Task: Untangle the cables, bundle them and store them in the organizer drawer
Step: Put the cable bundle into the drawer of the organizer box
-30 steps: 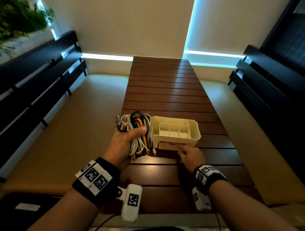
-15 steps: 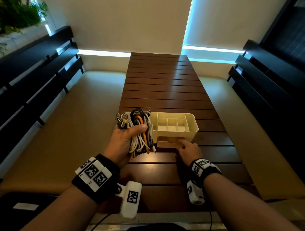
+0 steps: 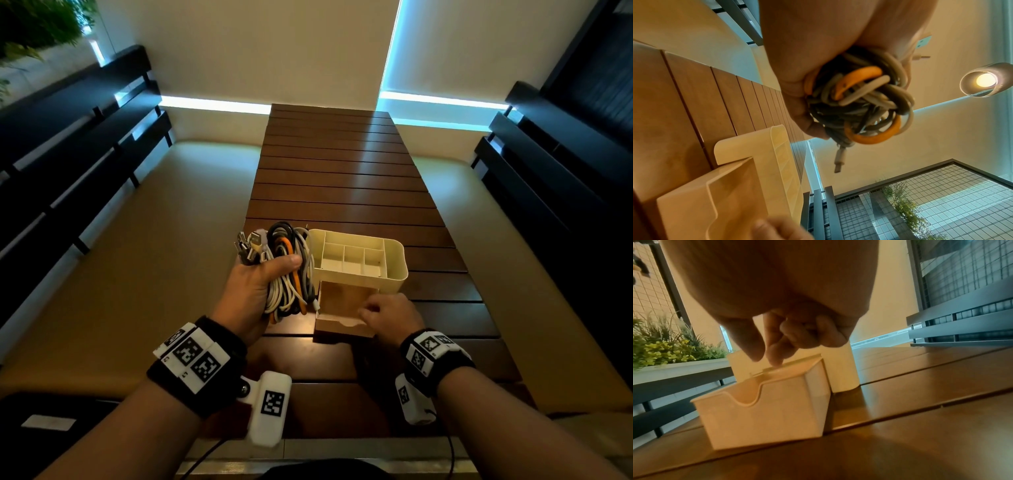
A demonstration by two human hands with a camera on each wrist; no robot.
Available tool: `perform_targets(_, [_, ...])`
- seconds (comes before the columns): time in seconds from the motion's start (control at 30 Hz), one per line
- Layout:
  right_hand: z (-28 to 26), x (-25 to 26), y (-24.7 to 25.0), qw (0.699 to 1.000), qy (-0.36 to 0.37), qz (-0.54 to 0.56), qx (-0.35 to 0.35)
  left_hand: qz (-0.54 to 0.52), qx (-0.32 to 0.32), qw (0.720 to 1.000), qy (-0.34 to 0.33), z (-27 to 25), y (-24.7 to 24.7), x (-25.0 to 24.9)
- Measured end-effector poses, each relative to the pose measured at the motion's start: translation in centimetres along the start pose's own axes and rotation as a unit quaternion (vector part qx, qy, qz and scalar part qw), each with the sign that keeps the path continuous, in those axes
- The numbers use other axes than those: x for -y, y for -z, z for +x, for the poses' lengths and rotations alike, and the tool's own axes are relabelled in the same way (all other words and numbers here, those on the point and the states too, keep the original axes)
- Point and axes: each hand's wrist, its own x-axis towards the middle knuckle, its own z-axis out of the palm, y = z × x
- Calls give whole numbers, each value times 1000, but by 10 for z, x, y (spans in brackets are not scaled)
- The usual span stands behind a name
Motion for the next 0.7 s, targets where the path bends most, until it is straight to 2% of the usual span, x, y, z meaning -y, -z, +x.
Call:
perform_targets(0.07, [4, 4, 5, 995, 53, 8, -84, 2, -3, 1000, 3, 0, -1, 1])
perform_targets(0.13, [10, 7, 12, 979, 100, -32, -177, 5, -2, 1000, 9, 0, -2, 1])
perform_targets(0.2, [17, 9, 20, 971, 93, -85, -202, 10, 1, 1000, 12, 0, -2, 2])
perform_targets(0.3, [17, 9, 23, 969, 88, -144, -178, 10, 5, 1000, 10, -1, -3, 3])
perform_targets(0.4, [6, 12, 13, 958, 176, -157, -166, 7, 1, 1000, 3, 0, -2, 3])
perform_targets(0.47, [-1, 11, 1, 963, 197, -160, -86, 5, -4, 1000, 0, 0, 0, 3])
perform_targets(0.57, [-4, 6, -11, 971, 153, -180, 44, 3, -3, 1000, -6, -1, 0, 3])
perform_targets(0.7, [-7, 1, -15, 973, 152, -151, 82, 11, -5, 1000, -4, -1, 0, 3])
